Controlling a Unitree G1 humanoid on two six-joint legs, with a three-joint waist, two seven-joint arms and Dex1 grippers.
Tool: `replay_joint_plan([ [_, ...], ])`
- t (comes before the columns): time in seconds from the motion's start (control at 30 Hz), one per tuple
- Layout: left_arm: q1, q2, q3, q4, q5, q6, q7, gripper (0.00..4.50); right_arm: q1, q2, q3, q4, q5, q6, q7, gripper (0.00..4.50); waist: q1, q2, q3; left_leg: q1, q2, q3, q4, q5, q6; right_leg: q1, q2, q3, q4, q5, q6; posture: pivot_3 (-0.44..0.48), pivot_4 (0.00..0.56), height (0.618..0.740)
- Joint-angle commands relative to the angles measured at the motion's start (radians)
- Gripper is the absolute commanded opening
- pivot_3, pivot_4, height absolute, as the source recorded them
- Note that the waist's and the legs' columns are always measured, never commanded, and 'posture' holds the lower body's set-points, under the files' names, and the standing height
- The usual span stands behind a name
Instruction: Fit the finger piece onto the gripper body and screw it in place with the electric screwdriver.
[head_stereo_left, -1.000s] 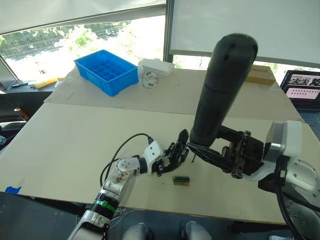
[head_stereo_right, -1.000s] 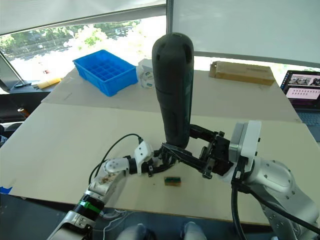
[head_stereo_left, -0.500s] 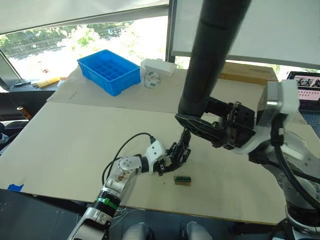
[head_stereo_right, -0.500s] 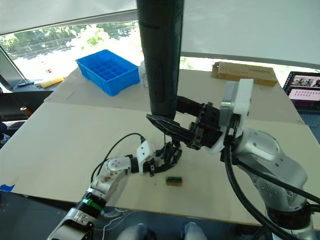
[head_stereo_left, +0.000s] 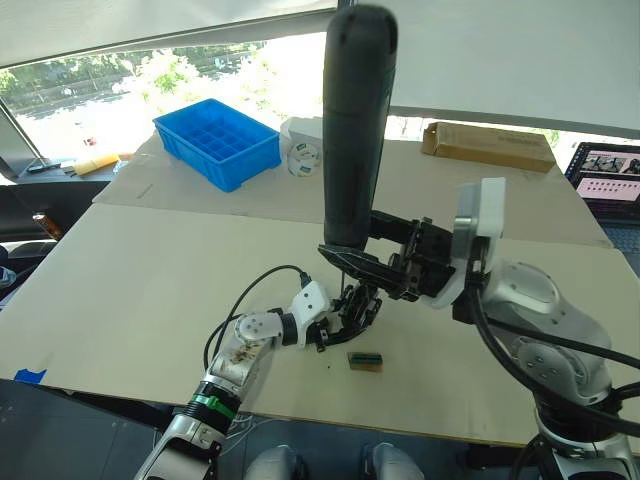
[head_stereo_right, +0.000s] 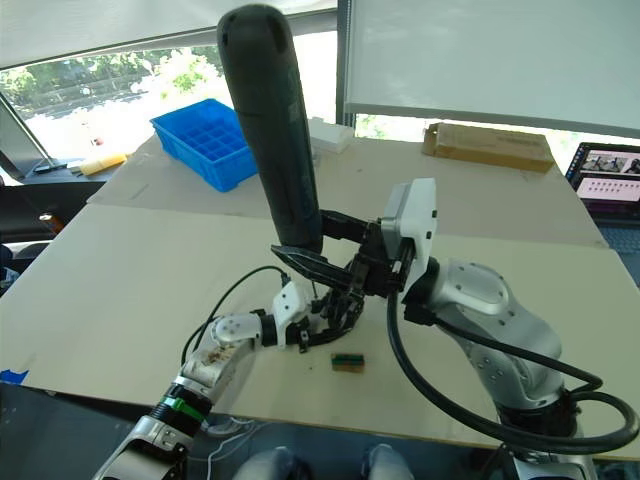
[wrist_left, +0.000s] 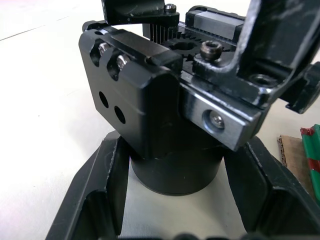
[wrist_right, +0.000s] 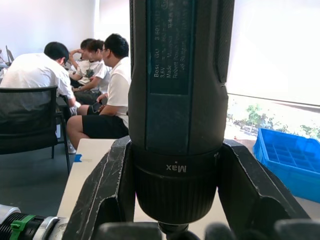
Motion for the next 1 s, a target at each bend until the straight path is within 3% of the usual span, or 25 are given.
replay_joint_plan([
  [0.03,0.022,-0.006,-0.017,0.006,0.003,0.022,0.003,2.26,0.003,0.021,-0.017,-0.012,-0.032,-0.051,0.017,1.89,0.000,0.000,0.000,0.000,0.000,0.000,0.000,0.000,0.000,0.000,0.000,0.000,0.000,0.000,0.000,0.000,0.150,0.740],
  [1.0,0.049,-0.002,-0.025,-0.032,0.003,0.059,0.004,2.26,0.078,0.110,0.009,0.041,-0.197,-0.092,0.104,1.89,-0.016,0.000,0.000,0.000,0.000,0.000,0.000,0.000,0.000,0.000,0.001,0.000,0.000,0.000,0.000,0.000,0.150,0.740],
])
